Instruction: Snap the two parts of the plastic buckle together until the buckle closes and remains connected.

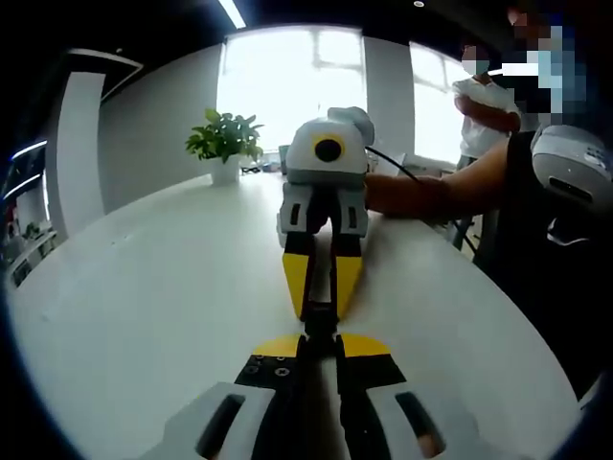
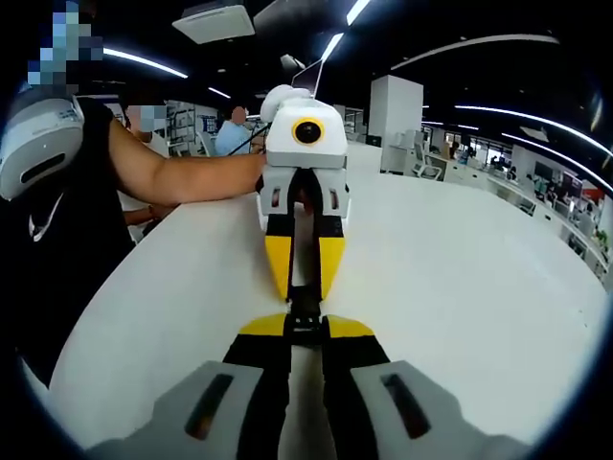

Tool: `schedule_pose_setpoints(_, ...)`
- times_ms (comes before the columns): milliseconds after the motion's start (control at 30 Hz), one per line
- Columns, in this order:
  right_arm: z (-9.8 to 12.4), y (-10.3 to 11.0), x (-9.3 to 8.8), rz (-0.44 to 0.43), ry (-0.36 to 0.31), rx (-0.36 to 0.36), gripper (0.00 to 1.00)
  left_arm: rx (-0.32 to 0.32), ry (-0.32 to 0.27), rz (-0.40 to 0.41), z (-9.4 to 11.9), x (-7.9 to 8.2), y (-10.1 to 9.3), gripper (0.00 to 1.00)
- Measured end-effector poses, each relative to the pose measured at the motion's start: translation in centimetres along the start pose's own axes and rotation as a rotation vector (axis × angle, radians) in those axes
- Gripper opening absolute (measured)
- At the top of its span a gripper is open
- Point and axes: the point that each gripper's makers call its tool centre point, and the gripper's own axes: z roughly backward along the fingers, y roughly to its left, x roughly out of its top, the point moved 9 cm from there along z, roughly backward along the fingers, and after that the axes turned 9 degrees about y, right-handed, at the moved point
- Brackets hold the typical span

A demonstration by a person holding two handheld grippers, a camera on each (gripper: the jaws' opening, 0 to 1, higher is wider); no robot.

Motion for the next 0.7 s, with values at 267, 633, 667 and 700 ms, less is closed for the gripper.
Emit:
schedule_pose_setpoints(267, -0.10, -0.18, -0.02, 0.001, -0.002, 0.004, 0.10, -0.007, 0.002, 0.003, 0.03, 0.01, 0.05, 0.10)
schedule_pose_setpoints(633, -0.16, -0.42, 0.00, -0.001, -0.006, 0.010, 0.09, -0.004, 0.002, -0.004, -0.05, 0.07, 0.03, 0.09)
schedule_pose_setpoints(667, -0.16, -0.42, 0.00, 0.000, -0.007, 0.010, 0.09, -0.004, 0.000, -0.002, -0.07, 0.07, 0.05, 0.09)
schedule_pose_setpoints(700, -0.14, -0.44, -0.03, -0.001, -0.009, 0.010, 0.09, -0.003, -0.001, -0.001, -0.10, 0.08, 0.07, 0.09)
